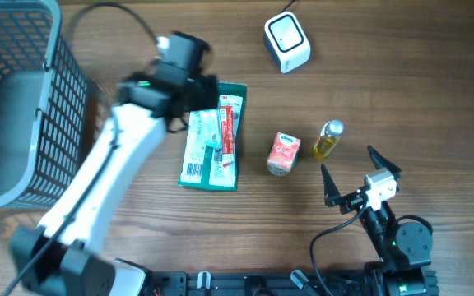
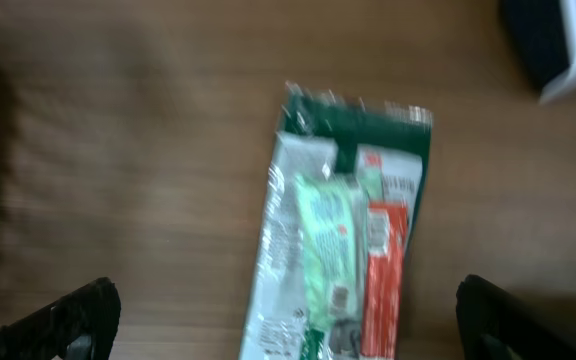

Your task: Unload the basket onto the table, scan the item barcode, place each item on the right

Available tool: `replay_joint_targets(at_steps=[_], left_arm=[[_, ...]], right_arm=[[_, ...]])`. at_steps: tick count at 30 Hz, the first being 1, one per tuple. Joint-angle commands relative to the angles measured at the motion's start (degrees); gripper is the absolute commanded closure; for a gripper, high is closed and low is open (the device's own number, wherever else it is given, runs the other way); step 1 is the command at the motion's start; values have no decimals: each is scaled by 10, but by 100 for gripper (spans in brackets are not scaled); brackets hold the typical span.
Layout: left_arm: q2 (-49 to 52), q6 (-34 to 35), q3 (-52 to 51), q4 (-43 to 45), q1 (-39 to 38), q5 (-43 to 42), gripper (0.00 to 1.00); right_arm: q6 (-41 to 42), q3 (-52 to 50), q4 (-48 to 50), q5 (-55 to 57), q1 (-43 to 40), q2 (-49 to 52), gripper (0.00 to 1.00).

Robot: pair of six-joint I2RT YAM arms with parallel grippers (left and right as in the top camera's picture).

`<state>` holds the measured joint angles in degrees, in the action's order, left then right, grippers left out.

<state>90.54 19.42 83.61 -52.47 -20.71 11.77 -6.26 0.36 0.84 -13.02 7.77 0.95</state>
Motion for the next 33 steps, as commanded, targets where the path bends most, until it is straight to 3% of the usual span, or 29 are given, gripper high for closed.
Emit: replay_joint_targets(at_steps=[1,10,33], left_arm=[[-35,-14,7,1,80,-38,0],[-35,-10,7,-12,165,-38,0],[-35,-10,7,-12,167,-38,0]], right_arm=[[2,-1,1,-1,0,1,0],[3,-1,1,-1,0,1,0],[3,-1,1,-1,0,1,0]])
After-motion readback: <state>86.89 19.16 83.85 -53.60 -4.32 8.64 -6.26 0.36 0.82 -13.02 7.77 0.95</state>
